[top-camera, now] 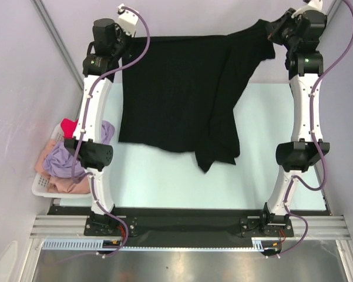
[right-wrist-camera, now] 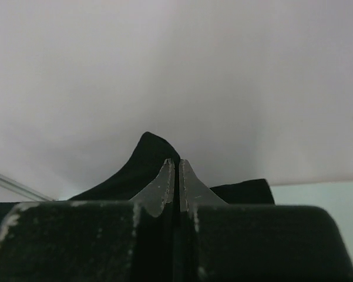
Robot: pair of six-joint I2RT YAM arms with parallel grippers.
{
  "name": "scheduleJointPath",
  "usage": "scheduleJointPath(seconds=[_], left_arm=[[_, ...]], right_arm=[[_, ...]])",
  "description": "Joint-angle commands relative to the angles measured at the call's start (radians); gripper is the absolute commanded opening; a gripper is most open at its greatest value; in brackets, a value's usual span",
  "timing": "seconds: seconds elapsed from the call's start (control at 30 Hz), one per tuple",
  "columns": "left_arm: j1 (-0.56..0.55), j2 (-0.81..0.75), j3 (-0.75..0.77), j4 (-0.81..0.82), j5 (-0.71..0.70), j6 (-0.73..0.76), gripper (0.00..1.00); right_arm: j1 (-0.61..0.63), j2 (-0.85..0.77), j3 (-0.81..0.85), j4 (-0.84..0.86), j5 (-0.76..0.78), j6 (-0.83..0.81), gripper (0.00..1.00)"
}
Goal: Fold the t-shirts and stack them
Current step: Flatten the tshirt out
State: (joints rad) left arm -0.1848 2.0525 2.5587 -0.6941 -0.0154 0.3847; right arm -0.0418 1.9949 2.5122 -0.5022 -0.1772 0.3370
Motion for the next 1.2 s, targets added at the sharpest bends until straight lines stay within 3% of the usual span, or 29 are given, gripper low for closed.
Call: scheduleJointPath(seconds=[0.0, 0.23, 0.37, 0.47, 0.5, 0.57, 0.6, 0.63, 0.73, 0.97, 1.17], left_arm=[[0.036, -0.046, 0.118, 0.231, -0.158, -0.004, 0.02], [0.036, -0.081, 0.104, 0.3, -0.178, 0.054, 0.04], [0.034, -0.129, 0.04, 0.236, -0.111, 0.063, 0.03], [0.034, -0.21, -0.176, 0.219, -0.031, 0.077, 0.01], [0.034, -0.233, -0.309, 0.216, -0.014, 0.079, 0.01], [0.034, -0.277, -0.455, 0.214, 0.038, 0.083, 0.0], [0.033, -0.328, -0.611, 0.222, 0.054, 0.086, 0.0], [0.033, -0.353, -0.69, 0.229, 0.086, 0.089, 0.0], [0.028, -0.439, -0.969, 0.274, 0.1, 0.118, 0.0], [0.03, -0.477, -1.36, 0.327, 0.092, 0.166, 0.0], [0.054, -0.473, -1.451, 0.367, 0.045, 0.145, 0.0]], right_arm=[[-0.067, -0.048, 0.111, 0.293, 0.071, 0.094, 0.0], [-0.089, -0.087, 0.129, 0.481, 0.096, 0.097, 0.0], [-0.075, -0.134, 0.048, 0.43, 0.045, 0.013, 0.0], [-0.035, -0.249, -0.207, 0.389, 0.024, -0.047, 0.0], [-0.015, -0.287, -0.403, 0.386, 0.028, -0.09, 0.0], [0.039, -0.416, -0.6, 0.415, 0.06, -0.116, 0.0], [0.077, -0.462, -0.712, 0.427, 0.073, -0.133, 0.0], [0.126, -0.532, -0.886, 0.444, 0.096, -0.136, 0.0], [0.195, -0.616, -1.166, 0.409, 0.134, -0.139, 0.0], [0.367, -0.72, -1.583, 0.251, 0.157, -0.002, 0.0], [0.49, -0.634, -1.704, 0.146, 0.036, 0.112, 0.0]])
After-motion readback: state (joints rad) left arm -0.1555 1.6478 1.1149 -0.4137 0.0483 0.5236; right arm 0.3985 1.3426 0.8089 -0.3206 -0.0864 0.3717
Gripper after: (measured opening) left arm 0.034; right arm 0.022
